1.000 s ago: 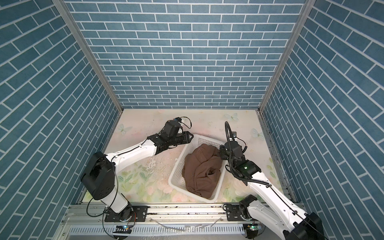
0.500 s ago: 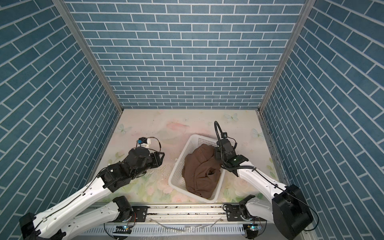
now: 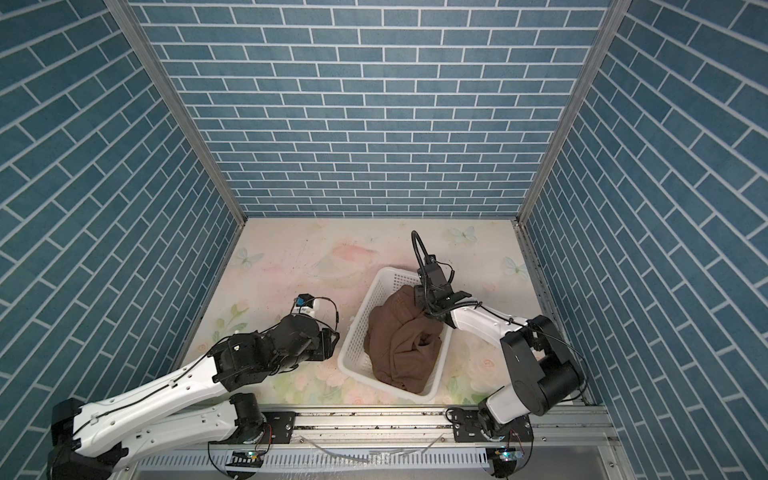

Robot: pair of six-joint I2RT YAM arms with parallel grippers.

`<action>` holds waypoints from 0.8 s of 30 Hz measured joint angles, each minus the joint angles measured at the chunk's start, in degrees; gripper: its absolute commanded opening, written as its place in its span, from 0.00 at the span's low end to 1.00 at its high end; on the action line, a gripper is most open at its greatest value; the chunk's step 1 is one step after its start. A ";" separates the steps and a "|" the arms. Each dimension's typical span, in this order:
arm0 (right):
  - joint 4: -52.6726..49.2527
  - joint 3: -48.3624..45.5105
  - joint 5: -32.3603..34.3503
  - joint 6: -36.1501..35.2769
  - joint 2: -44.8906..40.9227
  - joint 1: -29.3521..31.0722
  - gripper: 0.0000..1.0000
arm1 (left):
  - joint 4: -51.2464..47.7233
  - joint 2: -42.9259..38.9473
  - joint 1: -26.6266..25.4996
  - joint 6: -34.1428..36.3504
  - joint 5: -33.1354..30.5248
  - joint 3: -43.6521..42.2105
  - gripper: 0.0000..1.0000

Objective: Fold and stack the trousers

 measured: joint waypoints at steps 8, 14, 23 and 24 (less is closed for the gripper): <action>2.38 2.05 0.79 3.96 3.58 -6.16 0.00 | 3.37 6.05 -8.66 -2.36 -0.44 0.04 0.64; 3.50 1.42 3.26 6.91 3.17 -8.87 0.00 | 4.83 16.44 -9.18 0.22 0.13 6.12 0.56; 1.68 -4.55 7.19 6.88 -9.55 -9.35 0.03 | 12.90 26.56 -6.29 4.96 2.38 9.09 0.56; 1.07 -5.11 7.82 6.82 -11.41 -9.51 0.04 | 14.38 27.69 -5.22 5.46 3.45 9.22 0.56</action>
